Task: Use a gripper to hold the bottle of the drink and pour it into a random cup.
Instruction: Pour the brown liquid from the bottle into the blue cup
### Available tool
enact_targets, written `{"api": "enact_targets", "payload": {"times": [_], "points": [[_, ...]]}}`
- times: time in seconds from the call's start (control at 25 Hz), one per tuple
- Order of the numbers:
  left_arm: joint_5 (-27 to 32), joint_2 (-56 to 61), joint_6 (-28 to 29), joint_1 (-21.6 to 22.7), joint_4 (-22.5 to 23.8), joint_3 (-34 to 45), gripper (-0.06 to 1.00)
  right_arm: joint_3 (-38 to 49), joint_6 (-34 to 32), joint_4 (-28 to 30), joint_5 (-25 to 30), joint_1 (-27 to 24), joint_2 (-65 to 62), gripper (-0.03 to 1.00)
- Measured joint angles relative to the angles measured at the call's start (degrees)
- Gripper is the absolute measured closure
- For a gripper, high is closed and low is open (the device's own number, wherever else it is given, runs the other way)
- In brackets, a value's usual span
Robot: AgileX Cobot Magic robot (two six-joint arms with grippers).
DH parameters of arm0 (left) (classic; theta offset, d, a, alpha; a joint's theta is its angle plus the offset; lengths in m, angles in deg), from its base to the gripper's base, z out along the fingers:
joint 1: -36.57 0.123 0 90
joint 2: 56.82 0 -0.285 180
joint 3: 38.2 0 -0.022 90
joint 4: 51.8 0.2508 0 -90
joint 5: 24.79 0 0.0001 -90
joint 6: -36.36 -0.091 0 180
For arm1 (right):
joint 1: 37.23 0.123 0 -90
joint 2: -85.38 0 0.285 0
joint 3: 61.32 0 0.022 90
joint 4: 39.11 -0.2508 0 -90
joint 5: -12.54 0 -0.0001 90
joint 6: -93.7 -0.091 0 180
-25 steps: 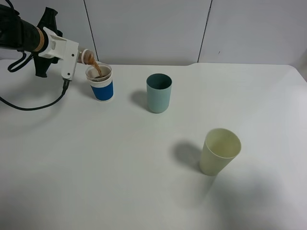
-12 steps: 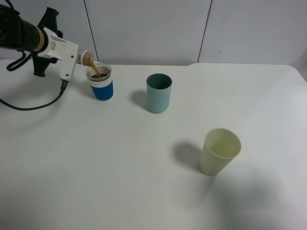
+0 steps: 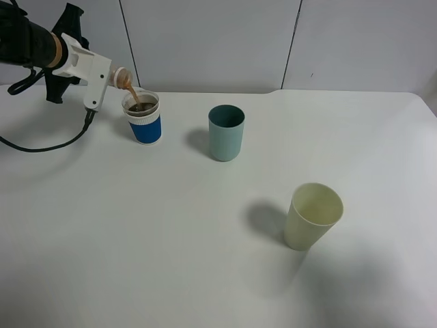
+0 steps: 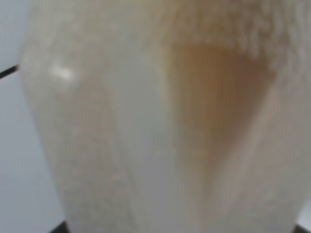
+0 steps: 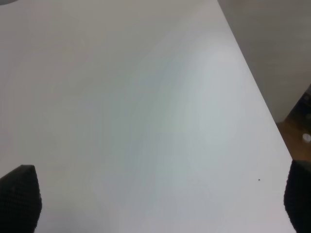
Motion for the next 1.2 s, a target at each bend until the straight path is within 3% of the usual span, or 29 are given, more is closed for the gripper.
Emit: {"api": "enact_targets", "payload": {"times": [1.2], "points": [[2.0, 0.0, -3.2, -2.2, 4.5, -0.4, 0.62, 0.0, 0.0, 0.0, 0.0, 0.0, 0.0, -0.03]]}}
